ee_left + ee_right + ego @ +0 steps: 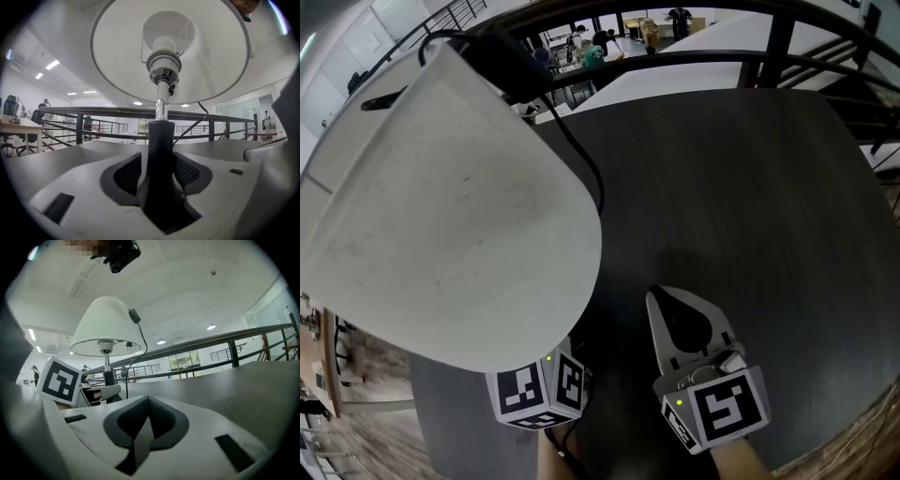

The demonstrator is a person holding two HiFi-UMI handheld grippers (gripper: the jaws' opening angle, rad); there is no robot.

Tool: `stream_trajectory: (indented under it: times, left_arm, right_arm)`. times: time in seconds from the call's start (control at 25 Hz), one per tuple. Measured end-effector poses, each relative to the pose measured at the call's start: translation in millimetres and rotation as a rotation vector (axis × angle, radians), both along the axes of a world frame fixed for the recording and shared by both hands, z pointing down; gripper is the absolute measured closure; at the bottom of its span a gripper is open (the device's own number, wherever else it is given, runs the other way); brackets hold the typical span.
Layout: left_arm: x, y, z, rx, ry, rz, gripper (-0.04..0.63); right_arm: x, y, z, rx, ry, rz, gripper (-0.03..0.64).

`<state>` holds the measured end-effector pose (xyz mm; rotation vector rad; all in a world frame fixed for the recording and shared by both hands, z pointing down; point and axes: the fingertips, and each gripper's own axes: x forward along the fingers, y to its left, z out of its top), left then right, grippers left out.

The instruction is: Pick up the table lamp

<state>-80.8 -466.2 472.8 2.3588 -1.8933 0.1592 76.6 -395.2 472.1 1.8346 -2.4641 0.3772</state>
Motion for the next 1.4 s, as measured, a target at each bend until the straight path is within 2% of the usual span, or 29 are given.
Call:
stream_trajectory:
  times: [0.24, 0.36, 0.4, 0.44, 0.84, 1.4]
  left_arm:
    - [11, -10, -7, -0.001, 0.017, 0.046, 0.374]
    - [12, -12, -10, 0.007, 0.009, 0.05, 0.376]
    - [12, -12, -11, 0.011, 0.004, 0.046, 0.412]
    - [12, -12, -11, 0.016, -0.001, 0.043, 0.417]
    - [13, -10, -11, 0.045, -0.052, 0.04, 0.405]
    - [11, -11, -14, 0.084, -0.024, 0.036, 0.408]
  right_arm:
    - [1, -2, 1, -0.003, -0.002, 0.002, 0.606]
    - [1, -2, 2, -0.005, -0.005, 0.004, 0.606]
    - [1, -2, 2, -0.005, -0.006, 0.003, 0.606]
    - [1, -2, 2, -0.004, -0.007, 0.002, 0.606]
    - [-2, -1, 5, -0.01, -0.012, -0.007, 0.606]
    - [-10, -3, 9, -0.01, -0.01, -0.023, 0.606]
